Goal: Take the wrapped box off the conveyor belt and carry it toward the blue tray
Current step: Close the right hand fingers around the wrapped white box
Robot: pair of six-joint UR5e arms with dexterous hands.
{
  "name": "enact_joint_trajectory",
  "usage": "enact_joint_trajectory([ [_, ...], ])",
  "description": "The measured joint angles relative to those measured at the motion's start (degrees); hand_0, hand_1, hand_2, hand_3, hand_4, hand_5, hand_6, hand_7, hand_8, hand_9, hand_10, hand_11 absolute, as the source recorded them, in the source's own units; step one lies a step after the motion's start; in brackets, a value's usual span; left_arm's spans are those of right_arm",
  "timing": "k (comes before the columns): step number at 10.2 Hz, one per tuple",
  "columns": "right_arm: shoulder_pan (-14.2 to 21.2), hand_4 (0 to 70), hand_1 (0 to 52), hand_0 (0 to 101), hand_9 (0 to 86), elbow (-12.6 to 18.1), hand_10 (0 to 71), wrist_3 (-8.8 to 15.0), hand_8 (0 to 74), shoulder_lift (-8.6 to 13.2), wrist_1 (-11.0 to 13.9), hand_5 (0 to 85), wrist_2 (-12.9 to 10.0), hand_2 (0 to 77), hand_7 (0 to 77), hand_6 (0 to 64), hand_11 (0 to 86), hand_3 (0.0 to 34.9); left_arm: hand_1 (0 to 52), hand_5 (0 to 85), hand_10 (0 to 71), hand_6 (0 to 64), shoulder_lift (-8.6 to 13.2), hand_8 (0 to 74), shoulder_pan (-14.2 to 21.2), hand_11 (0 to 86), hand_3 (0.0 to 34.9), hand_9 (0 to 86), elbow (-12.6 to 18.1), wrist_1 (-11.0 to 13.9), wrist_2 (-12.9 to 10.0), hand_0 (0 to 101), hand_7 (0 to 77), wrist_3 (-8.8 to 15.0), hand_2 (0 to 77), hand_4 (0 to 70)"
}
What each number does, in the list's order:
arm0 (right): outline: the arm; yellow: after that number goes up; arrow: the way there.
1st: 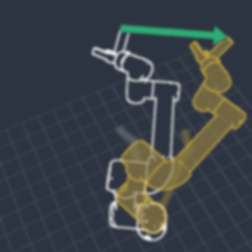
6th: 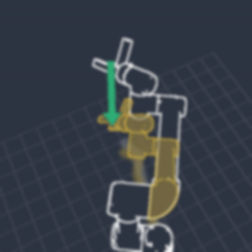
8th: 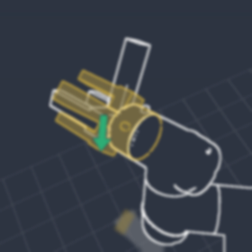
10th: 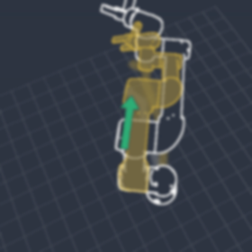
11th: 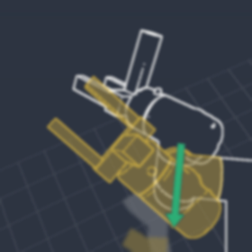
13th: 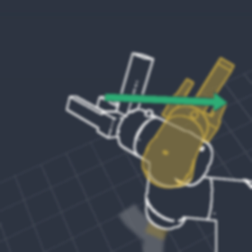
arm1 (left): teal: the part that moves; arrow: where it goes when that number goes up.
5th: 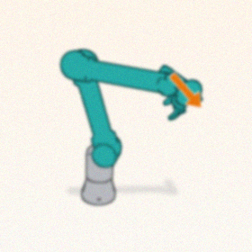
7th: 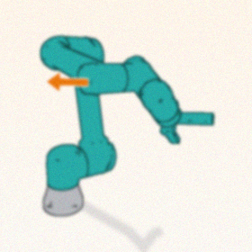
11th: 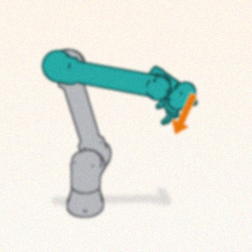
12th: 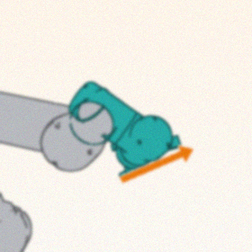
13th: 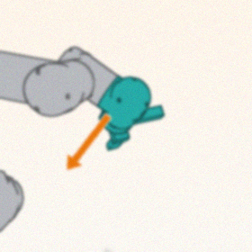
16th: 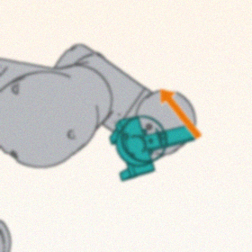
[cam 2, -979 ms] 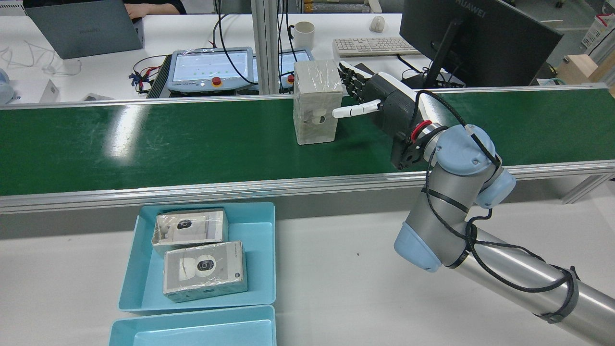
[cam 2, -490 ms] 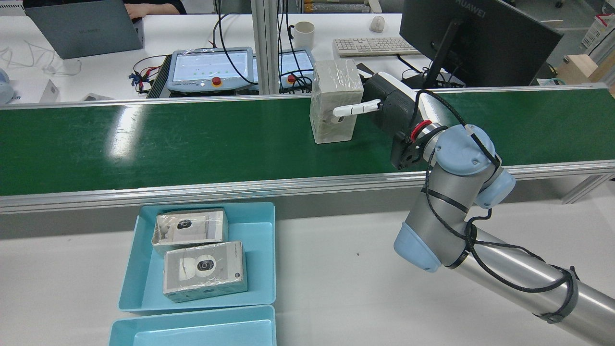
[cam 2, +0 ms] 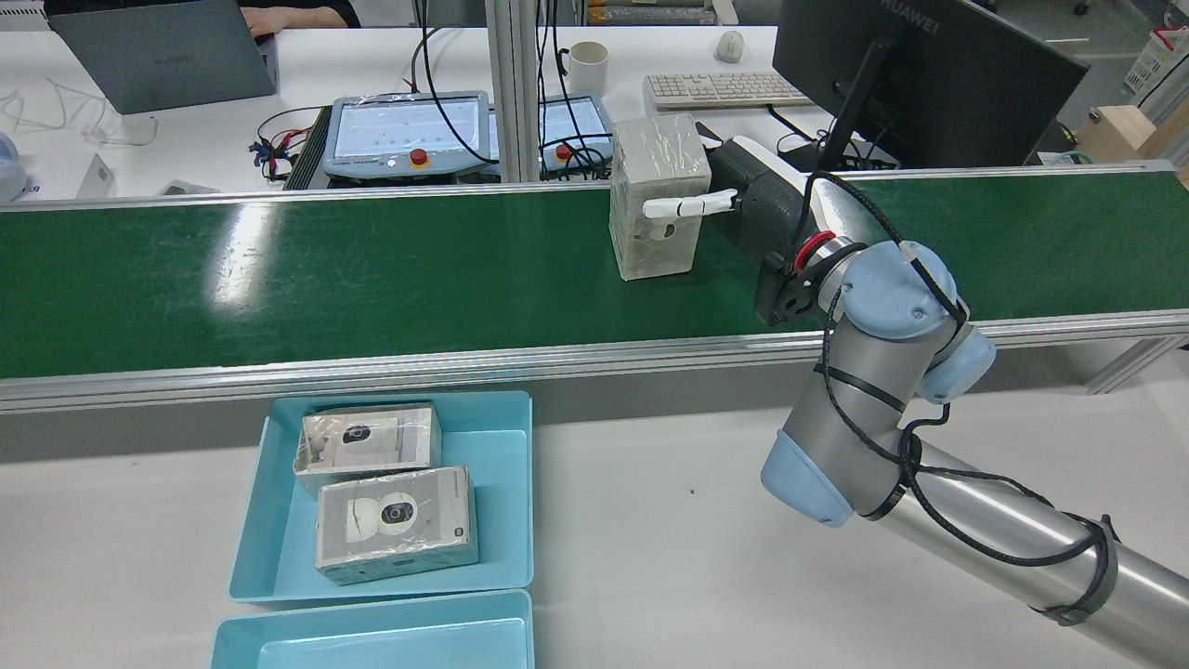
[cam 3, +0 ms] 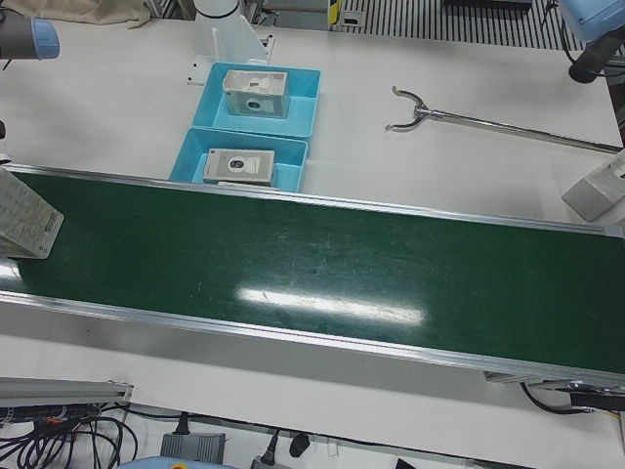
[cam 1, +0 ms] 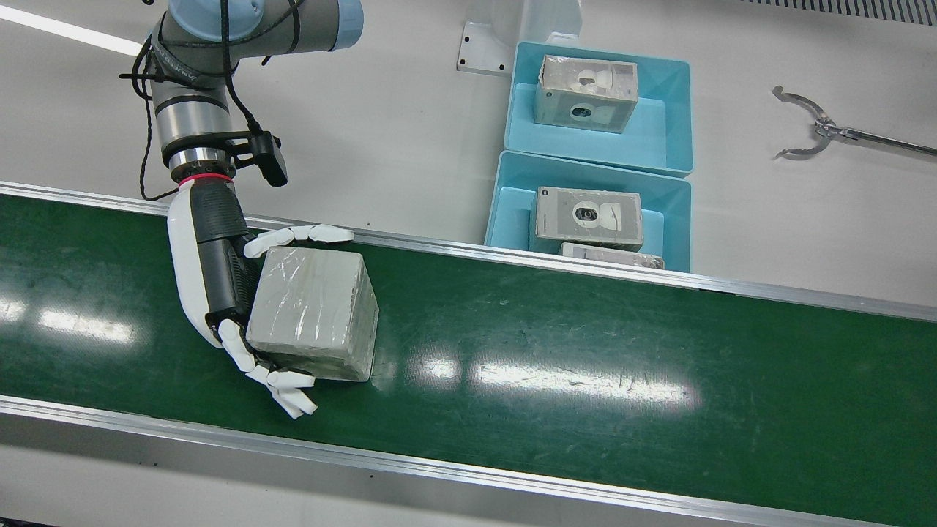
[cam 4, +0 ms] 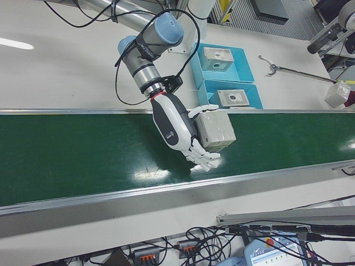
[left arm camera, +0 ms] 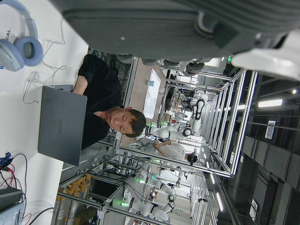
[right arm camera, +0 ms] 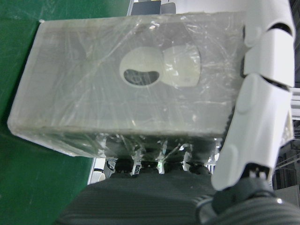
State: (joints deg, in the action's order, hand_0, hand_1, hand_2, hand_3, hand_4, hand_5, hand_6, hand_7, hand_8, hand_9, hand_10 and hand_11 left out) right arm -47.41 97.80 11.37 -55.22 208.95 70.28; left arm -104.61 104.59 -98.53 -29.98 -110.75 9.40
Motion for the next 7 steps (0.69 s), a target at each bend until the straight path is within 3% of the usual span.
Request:
enact_joint_trajectory([
  [1,0.07,12.0,9.8,43,18.0,-0.02,19.1,0.02,26.7,0.01,-0.57,39.8,-0.07,18.0,19.6,19.6,26.2,0.0,0.0,1.1,0.0,0.0,0.0,0.0,0.0,0.0,0.0,0.0,0.0,0.0,0.0,0,0.5,0.0,0.5,0.0],
  [2,0.2,15.3,2.7,43,27.3,-0.04,19.1,0.08,34.4,0.08,-1.39,46.4,-0.08,20.7,31.6,28.9,27.8,0.0,0.0,1.1,0.0,0.0,0.0,0.0,0.0,0.0,0.0,0.0,0.0,0.0,0.0,0,0.0,0.0,0.5,0.0],
  [3,0.38,15.3,2.7,43,32.7,-0.06,21.3,0.23,37.6,0.28,-2.55,46.4,-0.08,20.7,31.6,28.9,31.6,0.0,0.0,1.1,0.0,0.0,0.0,0.0,0.0,0.0,0.0,0.0,0.0,0.0,0.0,0,0.0,0.0,0.5,0.0],
  [4,0.54,16.9,2.7,44,44.7,-0.01,25.6,0.35,48.0,0.56,-3.65,54.5,-0.06,19.6,41.5,36.5,37.1,0.0,0.0,1.1,0.0,0.0,0.0,0.0,0.0,0.0,0.0,0.0,0.0,0.0,0.0,0,0.0,0.0,0.5,0.0],
  [5,0.68,17.5,2.2,42,51.3,0.12,25.6,0.44,50.2,0.97,-4.57,57.3,-0.06,22.4,44.7,39.8,37.1,0.0,0.0,1.1,0.0,0.0,0.0,0.0,0.0,0.0,0.0,0.0,0.0,0.0,0.0,0,0.5,0.0,0.5,0.0],
  [6,1.12,17.5,2.2,42,51.3,0.52,25.6,0.54,50.2,1.63,-5.33,57.3,-0.06,22.4,44.7,39.8,37.1,0.0,0.0,1.1,0.0,0.0,0.0,0.0,0.0,0.0,0.0,0.0,0.0,0.0,0.0,0,0.5,0.0,0.5,0.0],
  [7,2.08,18.5,1.1,41,57.8,1.39,28.9,0.68,54.0,2.12,-5.92,62.2,-0.08,22.9,49.1,42.5,41.5,0.0,0.0,1.1,0.5,0.0,0.0,0.0,0.0,0.0,0.0,0.0,0.0,0.0,0.0,0,0.0,0.0,0.5,0.0],
])
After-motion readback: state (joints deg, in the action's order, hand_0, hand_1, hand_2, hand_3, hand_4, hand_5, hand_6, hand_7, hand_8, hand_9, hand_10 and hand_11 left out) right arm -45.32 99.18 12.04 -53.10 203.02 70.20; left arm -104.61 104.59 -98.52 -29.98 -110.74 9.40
